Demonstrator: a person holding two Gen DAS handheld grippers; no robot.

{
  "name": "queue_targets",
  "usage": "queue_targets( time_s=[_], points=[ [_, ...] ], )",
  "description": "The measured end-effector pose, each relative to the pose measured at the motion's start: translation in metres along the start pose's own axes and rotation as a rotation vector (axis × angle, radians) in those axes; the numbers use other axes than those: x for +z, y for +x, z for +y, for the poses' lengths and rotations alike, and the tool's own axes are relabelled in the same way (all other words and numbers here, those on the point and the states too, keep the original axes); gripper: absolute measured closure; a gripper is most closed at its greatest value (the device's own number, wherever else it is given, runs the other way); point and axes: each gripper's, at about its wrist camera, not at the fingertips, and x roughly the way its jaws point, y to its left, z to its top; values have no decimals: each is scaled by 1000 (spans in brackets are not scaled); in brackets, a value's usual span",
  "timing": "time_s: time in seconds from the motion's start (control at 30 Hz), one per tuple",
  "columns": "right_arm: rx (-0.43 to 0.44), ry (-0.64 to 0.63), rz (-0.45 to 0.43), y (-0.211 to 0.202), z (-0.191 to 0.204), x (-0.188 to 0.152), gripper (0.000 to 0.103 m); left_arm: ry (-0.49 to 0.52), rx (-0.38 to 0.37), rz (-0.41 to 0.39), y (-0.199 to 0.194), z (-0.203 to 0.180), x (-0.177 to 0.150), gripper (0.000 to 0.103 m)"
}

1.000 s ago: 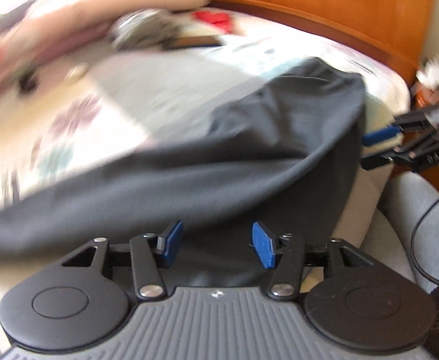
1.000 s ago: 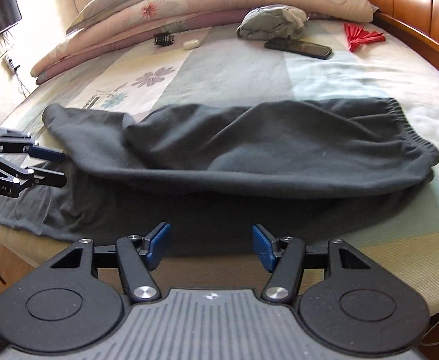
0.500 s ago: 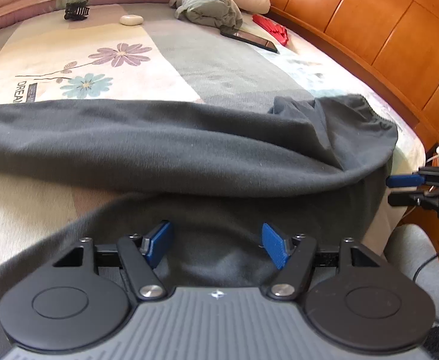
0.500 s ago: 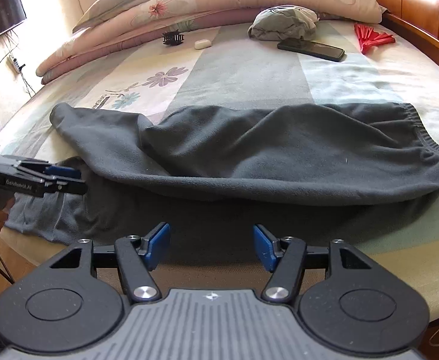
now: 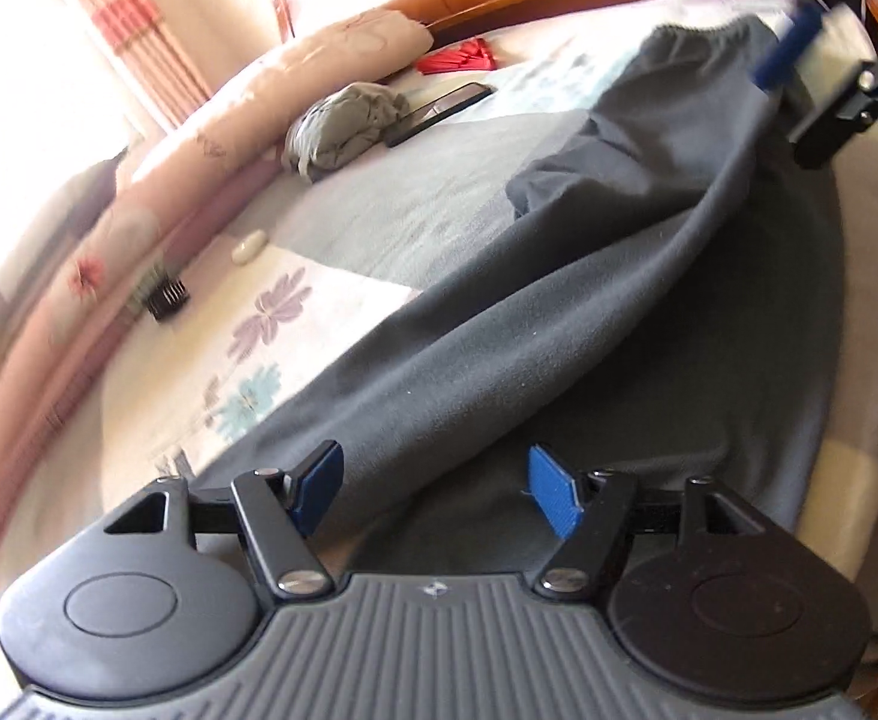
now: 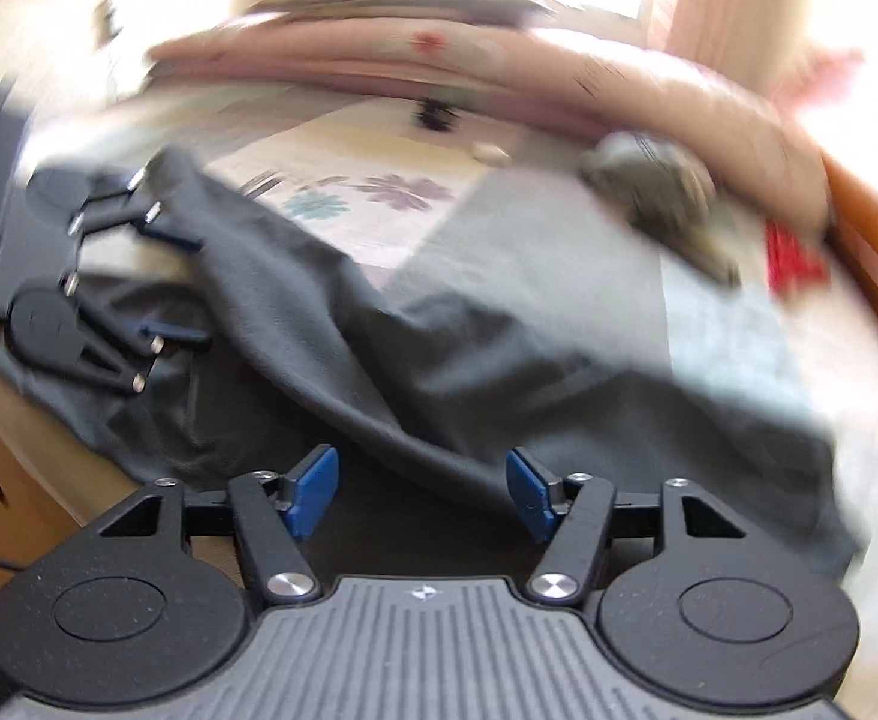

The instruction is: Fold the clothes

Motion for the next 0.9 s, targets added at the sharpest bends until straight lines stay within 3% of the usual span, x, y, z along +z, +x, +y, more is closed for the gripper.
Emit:
queue_targets(
  time_s=[0.1, 0.27, 0.47, 0.57, 0.9],
  points=[
    [-50, -232, -8, 20, 34, 11, 29, 37, 9, -8, 2, 0, 5, 34],
    [-149, -491, 45, 74, 73, 14, 27, 62, 1, -30, 4, 0, 14, 34],
    [-249, -512, -71, 75, 84, 27, 27, 108, -12, -50, 12, -9, 18, 34],
    [-268, -507, -125, 67, 84, 32, 27, 179, 36, -74, 20, -16, 18, 34],
    [-246, -465, -114, 65, 79, 34, 27, 390, 244, -124, 40, -25, 2, 32]
  ],
)
